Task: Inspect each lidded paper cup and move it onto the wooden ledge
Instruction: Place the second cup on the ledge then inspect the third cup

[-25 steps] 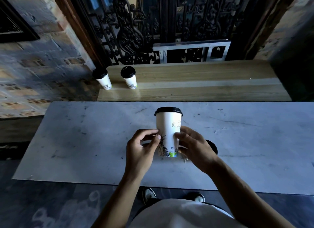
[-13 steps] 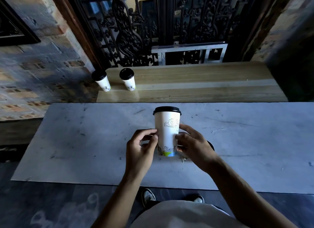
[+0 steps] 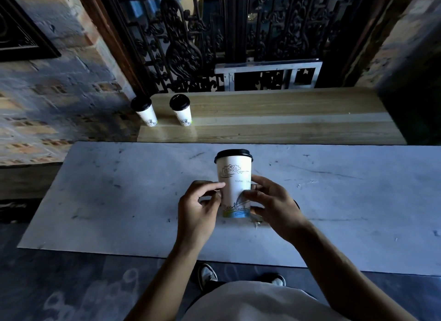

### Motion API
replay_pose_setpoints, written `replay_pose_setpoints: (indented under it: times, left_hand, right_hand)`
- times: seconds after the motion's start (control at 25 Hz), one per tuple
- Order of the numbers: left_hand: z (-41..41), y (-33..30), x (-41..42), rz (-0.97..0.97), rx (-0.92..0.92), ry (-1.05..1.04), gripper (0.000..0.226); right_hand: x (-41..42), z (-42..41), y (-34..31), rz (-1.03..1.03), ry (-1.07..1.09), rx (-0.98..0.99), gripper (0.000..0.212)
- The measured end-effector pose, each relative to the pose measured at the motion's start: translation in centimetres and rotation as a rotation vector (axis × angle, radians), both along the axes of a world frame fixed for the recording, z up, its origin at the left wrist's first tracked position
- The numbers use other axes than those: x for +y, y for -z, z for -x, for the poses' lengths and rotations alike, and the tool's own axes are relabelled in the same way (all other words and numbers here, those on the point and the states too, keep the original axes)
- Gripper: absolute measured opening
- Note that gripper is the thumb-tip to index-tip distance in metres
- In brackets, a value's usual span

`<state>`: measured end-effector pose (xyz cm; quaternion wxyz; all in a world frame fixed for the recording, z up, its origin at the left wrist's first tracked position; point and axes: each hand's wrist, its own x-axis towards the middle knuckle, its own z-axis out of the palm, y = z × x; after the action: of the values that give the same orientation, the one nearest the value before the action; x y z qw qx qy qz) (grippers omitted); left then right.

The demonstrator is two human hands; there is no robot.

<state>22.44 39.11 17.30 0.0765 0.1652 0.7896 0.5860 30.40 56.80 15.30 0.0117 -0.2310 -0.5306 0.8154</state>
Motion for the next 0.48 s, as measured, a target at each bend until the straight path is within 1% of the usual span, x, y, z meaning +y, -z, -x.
replay_pose_setpoints:
  times: [0.08, 0.2, 0.24, 0.32, 0.36, 0.44, 0.48]
  left_hand:
    - [-0.07, 0.06, 0.25, -0.005, -0.027, -0.018, 0.022]
    - [-0.11, 0.12, 0.39, -0.031, -0.106, -0.063, 0.010]
    - [-0.15, 0.09, 0.31, -0.045, -0.125, -0.060, 0.013]
    - [-0.14, 0.07, 0.18, -0.056, -0.165, -0.046, 0.028]
    - [-0.05, 0.03, 0.17, -0.048, -0.179, -0.041, 0.032]
    - [0.00, -0.11, 0.06, -0.050, -0.189, -0.035, 0.030]
    - [-0.02, -0.22, -0.05, -0.062, -0.177, -0.036, 0.028]
  right_hand:
    - [0.04, 0.15, 0.44, 0.055, 0.030, -0.012, 0.052]
    - [0.23, 0.23, 0.43, 0.074, 0.054, -0.034, 0.043]
    - [0.32, 0.23, 0.39, 0.057, 0.055, -0.037, 0.042]
    - [0.46, 0.26, 0.17, 0.038, 0.053, -0.017, 0.042]
    - [0.42, 0.29, 0.07, 0.043, 0.043, 0.007, 0.044]
    - [0.27, 0.41, 0.11, 0.037, -0.016, 0.046, 0.045]
    - [0.19, 0.43, 0.03, 0.014, -0.041, 0.055, 0.041]
